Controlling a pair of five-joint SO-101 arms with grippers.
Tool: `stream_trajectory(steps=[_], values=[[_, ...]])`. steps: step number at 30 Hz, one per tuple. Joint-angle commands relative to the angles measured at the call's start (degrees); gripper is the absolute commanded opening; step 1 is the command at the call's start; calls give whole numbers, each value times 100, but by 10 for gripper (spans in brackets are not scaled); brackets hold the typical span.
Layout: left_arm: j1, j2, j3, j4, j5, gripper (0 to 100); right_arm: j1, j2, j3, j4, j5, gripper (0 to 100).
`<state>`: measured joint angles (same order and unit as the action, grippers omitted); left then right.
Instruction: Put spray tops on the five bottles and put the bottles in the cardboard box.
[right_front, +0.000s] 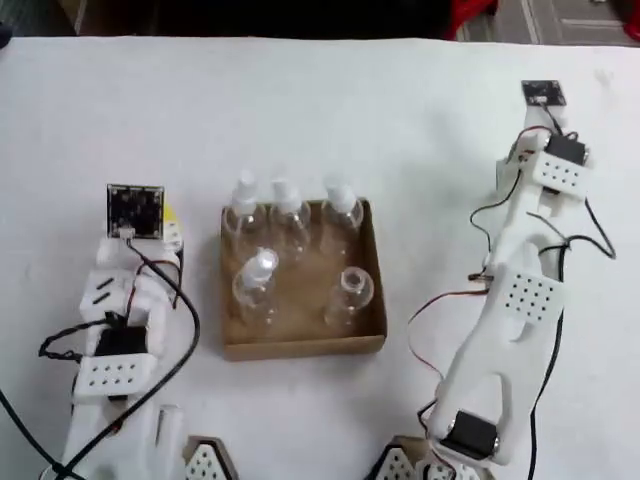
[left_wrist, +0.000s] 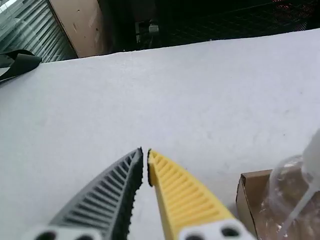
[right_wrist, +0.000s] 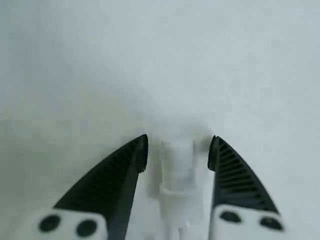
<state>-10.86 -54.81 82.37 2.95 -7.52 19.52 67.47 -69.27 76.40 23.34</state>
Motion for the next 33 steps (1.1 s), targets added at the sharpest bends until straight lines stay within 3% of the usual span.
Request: stream_trajectory(steps=[1, 4, 9, 15, 22, 33], values=[[75, 4, -44, -158, -44, 24, 13, 286, -879, 127, 70, 176], [75, 4, -44, -158, -44, 24, 13, 391, -1160, 409, 70, 164], [75, 4, -44, -158, -44, 24, 48, 374, -1609, 699, 70, 9], [75, -4, -44, -158, -44, 24, -4, 303, -2716, 1684, 70, 15], [75, -4, -44, -158, -44, 24, -277, -1481, -2567, 2255, 0, 16], [75, -13, -44, -158, -44, 24, -303, -4207, -2488, 2281, -1618, 16]])
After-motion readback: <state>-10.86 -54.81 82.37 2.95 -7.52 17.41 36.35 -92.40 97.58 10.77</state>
